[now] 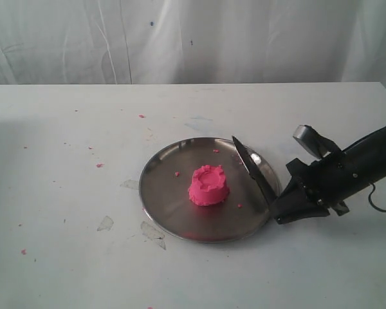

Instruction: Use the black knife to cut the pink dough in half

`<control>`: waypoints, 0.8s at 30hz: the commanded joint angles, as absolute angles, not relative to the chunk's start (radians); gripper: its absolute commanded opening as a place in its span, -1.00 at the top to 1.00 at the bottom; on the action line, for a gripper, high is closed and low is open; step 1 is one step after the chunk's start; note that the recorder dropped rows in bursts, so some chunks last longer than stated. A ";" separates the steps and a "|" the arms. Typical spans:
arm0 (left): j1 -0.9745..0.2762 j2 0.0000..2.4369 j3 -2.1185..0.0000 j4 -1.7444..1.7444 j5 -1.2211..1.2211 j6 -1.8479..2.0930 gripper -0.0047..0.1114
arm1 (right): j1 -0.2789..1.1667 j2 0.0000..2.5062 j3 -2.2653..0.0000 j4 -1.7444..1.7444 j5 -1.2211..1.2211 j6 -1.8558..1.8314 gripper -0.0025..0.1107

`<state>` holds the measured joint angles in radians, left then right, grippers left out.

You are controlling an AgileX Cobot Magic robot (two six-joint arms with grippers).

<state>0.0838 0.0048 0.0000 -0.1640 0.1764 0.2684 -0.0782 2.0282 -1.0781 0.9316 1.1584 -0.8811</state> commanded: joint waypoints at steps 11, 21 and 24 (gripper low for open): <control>0.077 0.000 0.000 -0.170 0.173 0.266 0.92 | -0.027 1.764 -1.087 1.015 1.167 -0.897 0.96; 0.077 0.000 0.000 -0.170 0.173 0.266 0.92 | 0.184 1.316 -1.048 0.731 0.858 -0.789 0.96; 0.077 0.000 0.000 -0.170 0.173 0.266 0.92 | 0.208 1.212 -0.998 0.557 0.753 -0.657 0.96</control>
<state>0.0838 0.0048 0.0000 -0.1640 0.1764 0.2684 0.1891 1.3000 -1.0426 0.7075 0.8575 -0.7688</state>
